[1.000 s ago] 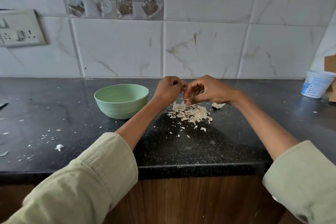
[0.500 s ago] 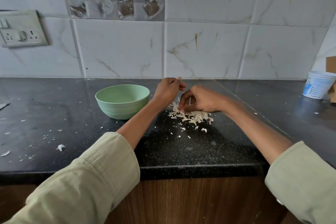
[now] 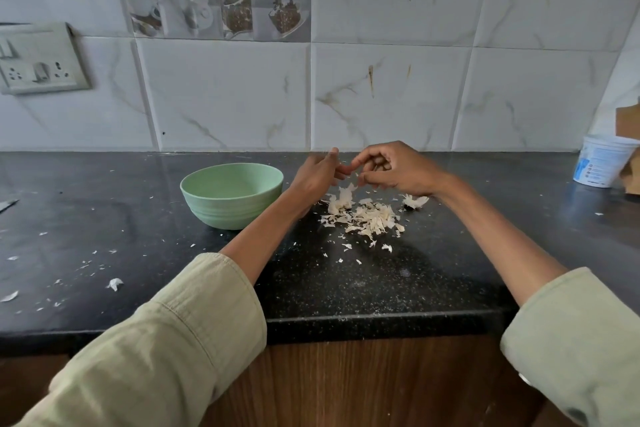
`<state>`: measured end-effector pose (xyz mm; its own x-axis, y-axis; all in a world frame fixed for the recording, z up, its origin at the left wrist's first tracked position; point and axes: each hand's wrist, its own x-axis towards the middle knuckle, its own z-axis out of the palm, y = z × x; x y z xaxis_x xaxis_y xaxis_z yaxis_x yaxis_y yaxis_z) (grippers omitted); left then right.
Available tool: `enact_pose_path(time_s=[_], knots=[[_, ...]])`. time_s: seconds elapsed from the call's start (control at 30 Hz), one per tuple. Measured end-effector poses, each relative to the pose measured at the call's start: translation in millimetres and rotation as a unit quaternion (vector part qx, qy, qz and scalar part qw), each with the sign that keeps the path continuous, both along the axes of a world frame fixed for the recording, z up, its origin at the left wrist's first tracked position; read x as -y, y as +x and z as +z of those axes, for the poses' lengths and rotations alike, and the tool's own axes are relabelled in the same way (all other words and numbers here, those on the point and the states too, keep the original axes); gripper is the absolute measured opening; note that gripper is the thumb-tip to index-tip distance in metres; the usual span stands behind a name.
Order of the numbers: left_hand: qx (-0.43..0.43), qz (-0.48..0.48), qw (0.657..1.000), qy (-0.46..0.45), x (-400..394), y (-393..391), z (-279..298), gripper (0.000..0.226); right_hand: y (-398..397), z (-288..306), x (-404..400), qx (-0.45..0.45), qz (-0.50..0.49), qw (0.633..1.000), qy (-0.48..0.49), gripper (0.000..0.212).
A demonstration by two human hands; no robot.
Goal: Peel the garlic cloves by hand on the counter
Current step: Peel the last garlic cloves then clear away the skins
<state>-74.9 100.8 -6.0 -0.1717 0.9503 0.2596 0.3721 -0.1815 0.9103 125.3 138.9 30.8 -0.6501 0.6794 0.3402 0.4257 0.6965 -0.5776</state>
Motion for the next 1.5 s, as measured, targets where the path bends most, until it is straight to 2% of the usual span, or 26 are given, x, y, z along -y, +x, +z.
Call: enact_pose_path(time_s=[0.07,0.13,0.33,0.6,0.77,0.97,1.07,1.17,1.2,1.23,1.3,1.37,1.43,1.5], knots=[[0.011,-0.020,1.000,-0.003,-0.7,1.0,0.1,0.059,3.3,-0.8,-4.7,0.018,-0.020,1.000,0.004,0.026],[0.003,-0.029,1.000,0.001,-0.1,1.8,0.2,0.056,5.9,-1.7,-7.2,0.024,-0.037,0.999,0.001,0.018],[-0.094,-0.027,0.995,-0.002,3.6,2.0,-1.8,0.025,8.9,-4.6,-8.6,0.046,-0.059,0.997,0.016,0.011],[-0.154,-0.026,0.988,0.005,5.1,4.3,-1.5,0.018,11.8,-13.3,-14.3,0.076,-0.157,0.985,0.017,0.012],[-0.148,-0.013,0.989,0.009,4.1,4.0,-1.2,0.016,10.6,-16.6,-14.3,0.132,-0.163,0.977,0.037,0.015],[-0.140,-0.008,0.990,0.020,3.3,3.7,-1.1,0.017,8.1,-18.9,-14.7,0.158,-0.163,0.971,0.076,0.015],[-0.148,-0.003,0.989,0.023,3.5,4.2,-0.4,0.018,3.3,-19.4,-10.5,0.115,-0.162,0.974,0.110,0.014],[-0.154,0.006,0.988,0.029,4.4,5.1,1.8,0.019,-2.7,-11.3,-0.7,0.012,-0.186,0.960,0.210,0.004],[-0.151,0.008,0.988,0.031,4.8,5.2,2.0,0.019,-3.5,-9.6,1.4,0.005,-0.191,0.955,0.228,0.003],[-0.149,0.009,0.988,0.032,5.2,5.2,2.2,0.019,-4.0,-10.6,2.9,0.037,-0.191,0.955,0.224,0.006],[-0.152,0.012,0.988,0.035,7.1,5.9,2.1,0.019,-5.8,-19.0,7.1,0.163,-0.183,0.955,0.166,0.010],[-0.158,0.018,0.986,0.041,5.9,6.0,1.5,0.018,-5.4,-23.9,4.3,0.194,-0.183,0.954,0.138,0.007],[-0.164,0.023,0.985,0.047,5.4,6.0,0.9,0.018,-4.9,-22.5,1.3,0.136,-0.180,0.964,0.144,0.009],[-0.165,0.026,0.984,0.055,5.2,5.4,1.1,0.017,-4.8,-18.0,-0.8,0.037,-0.176,0.974,0.137,0.011]])
